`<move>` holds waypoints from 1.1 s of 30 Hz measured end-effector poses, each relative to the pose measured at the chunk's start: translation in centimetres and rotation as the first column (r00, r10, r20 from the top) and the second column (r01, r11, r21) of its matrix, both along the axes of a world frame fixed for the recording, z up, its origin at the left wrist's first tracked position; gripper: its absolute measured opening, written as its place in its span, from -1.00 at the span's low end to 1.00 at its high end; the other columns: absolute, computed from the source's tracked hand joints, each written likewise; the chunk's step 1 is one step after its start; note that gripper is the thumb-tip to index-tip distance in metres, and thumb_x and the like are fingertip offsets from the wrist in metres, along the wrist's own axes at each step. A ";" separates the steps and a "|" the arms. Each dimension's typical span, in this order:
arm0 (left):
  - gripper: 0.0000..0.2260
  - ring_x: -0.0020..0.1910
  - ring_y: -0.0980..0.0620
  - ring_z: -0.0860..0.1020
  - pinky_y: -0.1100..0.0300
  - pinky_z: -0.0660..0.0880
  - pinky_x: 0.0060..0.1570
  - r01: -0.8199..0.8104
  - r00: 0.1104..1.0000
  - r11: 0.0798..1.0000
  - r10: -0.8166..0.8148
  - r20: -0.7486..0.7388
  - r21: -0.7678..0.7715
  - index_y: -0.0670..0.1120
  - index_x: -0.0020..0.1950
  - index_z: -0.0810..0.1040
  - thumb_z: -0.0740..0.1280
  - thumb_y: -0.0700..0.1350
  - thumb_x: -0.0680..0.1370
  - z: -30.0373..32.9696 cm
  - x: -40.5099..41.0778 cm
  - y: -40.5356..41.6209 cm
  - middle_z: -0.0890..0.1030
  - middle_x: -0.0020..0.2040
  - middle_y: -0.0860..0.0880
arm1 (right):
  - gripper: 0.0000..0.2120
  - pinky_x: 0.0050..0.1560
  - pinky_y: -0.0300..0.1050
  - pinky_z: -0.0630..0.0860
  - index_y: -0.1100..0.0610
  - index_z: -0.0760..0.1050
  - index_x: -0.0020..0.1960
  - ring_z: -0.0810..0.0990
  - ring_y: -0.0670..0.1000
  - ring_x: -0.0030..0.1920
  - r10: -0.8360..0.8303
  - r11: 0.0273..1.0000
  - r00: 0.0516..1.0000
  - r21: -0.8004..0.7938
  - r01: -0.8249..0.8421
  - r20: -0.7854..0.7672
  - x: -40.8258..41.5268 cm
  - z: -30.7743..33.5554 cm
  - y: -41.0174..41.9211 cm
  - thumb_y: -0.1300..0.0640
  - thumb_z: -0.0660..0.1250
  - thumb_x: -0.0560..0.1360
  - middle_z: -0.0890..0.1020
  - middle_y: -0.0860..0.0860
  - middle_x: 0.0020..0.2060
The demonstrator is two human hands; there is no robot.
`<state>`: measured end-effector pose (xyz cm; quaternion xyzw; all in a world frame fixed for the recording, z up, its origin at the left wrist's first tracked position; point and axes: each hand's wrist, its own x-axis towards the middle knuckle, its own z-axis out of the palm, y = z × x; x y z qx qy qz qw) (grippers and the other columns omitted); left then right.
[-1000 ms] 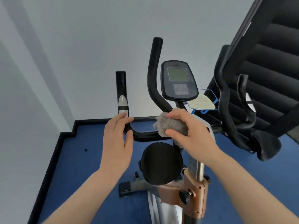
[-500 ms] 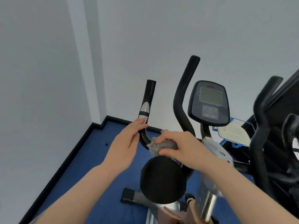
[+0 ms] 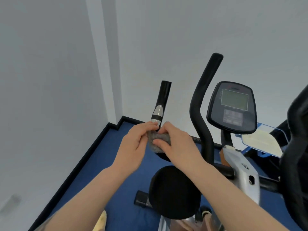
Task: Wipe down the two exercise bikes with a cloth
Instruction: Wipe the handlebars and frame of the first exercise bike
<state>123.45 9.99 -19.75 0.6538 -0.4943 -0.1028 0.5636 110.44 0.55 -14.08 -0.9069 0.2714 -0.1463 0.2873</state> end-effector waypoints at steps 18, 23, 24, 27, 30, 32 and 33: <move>-0.82 0.16 0.10 0.44 0.39 0.28 0.21 0.439 0.829 0.898 -0.416 0.374 0.024 -0.04 0.06 0.66 0.39 -0.21 0.49 3.5 8.8 -7.5 0.58 0.13 0.11 | -0.77 -0.21 -0.20 0.36 -0.03 0.18 -0.01 0.51 -0.04 -0.16 -0.438 0.898 0.880 -0.132 0.420 -0.181 4.7 1.4 4.3 -0.07 0.23 0.58 0.47 -0.13 -0.10; -0.84 0.16 0.09 0.40 0.34 0.28 0.22 0.579 0.705 0.815 -0.508 0.495 0.011 -0.03 0.01 0.69 0.30 -0.09 0.57 3.3 10.0 -8.8 0.61 0.10 0.13 | -0.71 -0.25 -0.28 0.35 -0.15 0.17 -0.09 0.46 -0.17 -0.20 -0.618 0.781 0.763 -0.040 0.623 -0.192 3.5 1.3 6.8 -0.08 0.33 0.51 0.50 -0.18 -0.22; -0.82 0.17 0.09 0.40 0.31 0.29 0.22 0.601 0.686 0.799 -0.520 0.509 0.008 -0.03 0.01 0.69 0.29 -0.06 0.58 3.2 10.2 -9.0 0.61 0.10 0.14 | -0.70 -0.21 -0.27 0.37 -0.15 0.20 -0.10 0.47 -0.18 -0.19 -0.646 0.755 0.739 -0.020 0.655 -0.189 3.2 1.3 7.0 -0.07 0.36 0.49 0.53 -0.18 -0.22; -0.80 0.17 0.09 0.41 0.16 0.37 0.20 0.654 0.638 0.756 -0.543 0.546 -0.011 -0.03 0.01 0.69 0.27 -0.06 0.59 2.8 10.5 -9.5 0.62 0.11 0.16 | -0.76 -0.21 -0.28 0.39 -0.10 0.25 -0.10 0.47 -0.16 -0.23 -0.725 0.688 0.686 -0.013 0.725 -0.060 5.7 1.2 7.2 -0.02 0.35 0.51 0.52 -0.15 -0.22; -0.79 0.19 0.13 0.39 0.06 0.39 0.17 0.698 0.606 0.716 -0.576 0.548 -0.019 -0.03 0.04 0.68 0.25 -0.08 0.60 2.5 11.0 -10.1 0.60 0.13 0.19 | -0.80 -0.26 -0.31 0.34 -0.09 0.21 -0.04 0.43 -0.13 -0.20 -0.798 0.601 0.602 -0.041 0.798 0.017 8.6 0.4 7.8 0.00 0.26 0.58 0.45 -0.16 -0.15; -0.78 0.23 0.15 0.37 0.12 0.36 0.21 0.730 0.581 0.684 -0.614 0.534 -0.009 0.00 0.06 0.67 0.23 -0.06 0.61 2.4 11.4 -10.4 0.59 0.14 0.20 | -0.80 -0.22 -0.34 0.35 -0.11 0.18 -0.01 0.44 -0.15 -0.12 -0.840 0.543 0.543 -0.033 0.839 -0.003 8.7 -0.2 9.0 -0.02 0.23 0.60 0.45 -0.20 -0.07; -0.78 0.24 0.14 0.36 0.19 0.32 0.24 0.744 0.572 0.668 -0.633 0.522 -0.004 0.01 0.07 0.66 0.22 -0.06 0.62 2.3 11.6 -10.4 0.58 0.15 0.22 | -0.81 -0.20 -0.35 0.35 -0.11 0.17 0.00 0.44 -0.15 -0.08 -0.857 0.515 0.515 -0.075 0.854 -0.019 8.7 -0.5 9.6 -0.02 0.22 0.61 0.45 -0.20 -0.05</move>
